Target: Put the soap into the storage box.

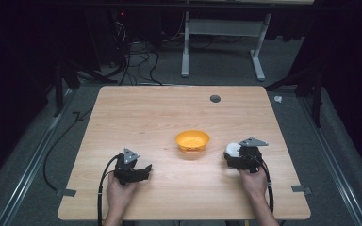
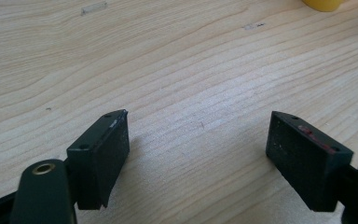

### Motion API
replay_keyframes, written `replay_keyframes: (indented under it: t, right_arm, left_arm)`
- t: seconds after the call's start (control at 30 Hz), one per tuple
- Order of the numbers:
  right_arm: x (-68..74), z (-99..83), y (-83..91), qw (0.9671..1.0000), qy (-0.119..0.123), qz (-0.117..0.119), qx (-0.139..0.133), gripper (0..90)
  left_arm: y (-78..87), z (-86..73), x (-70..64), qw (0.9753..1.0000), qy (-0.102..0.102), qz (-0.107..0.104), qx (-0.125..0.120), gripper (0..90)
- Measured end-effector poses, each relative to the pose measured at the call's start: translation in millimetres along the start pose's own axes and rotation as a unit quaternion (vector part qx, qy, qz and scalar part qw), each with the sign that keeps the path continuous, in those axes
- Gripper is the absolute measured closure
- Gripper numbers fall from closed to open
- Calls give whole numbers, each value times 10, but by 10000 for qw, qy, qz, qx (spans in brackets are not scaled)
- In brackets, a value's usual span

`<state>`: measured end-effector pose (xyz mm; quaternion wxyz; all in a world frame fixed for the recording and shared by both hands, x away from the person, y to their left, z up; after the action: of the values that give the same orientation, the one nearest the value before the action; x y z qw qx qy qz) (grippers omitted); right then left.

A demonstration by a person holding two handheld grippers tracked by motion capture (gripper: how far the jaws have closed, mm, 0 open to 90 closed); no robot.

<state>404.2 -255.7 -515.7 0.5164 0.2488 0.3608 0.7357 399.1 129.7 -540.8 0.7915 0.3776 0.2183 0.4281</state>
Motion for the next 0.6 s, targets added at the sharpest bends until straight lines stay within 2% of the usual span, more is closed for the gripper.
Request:
replay_keyframes:
  t: [0.2,0.6]
  right_arm:
    - [52,69,99,9999,121,12,-102,235]
    - [182,235,275,9990,270,194,-301,235]
  left_arm:
    - [0,0,0,10000,-1,-1,1,218]
    - [-1,1,1,10000,0,0,-9,218]
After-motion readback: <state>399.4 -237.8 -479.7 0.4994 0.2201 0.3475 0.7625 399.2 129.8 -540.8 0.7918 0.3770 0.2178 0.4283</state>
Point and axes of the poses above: each handheld gripper's, and its own axes: y roughly backward along the jaws, z roughly out of its top, x roughly to its left, the point moved 5 cm from there along -y, roughly forward along the jaws, and after that the axes turned 9 degrees about x, right-handed, at the moved point
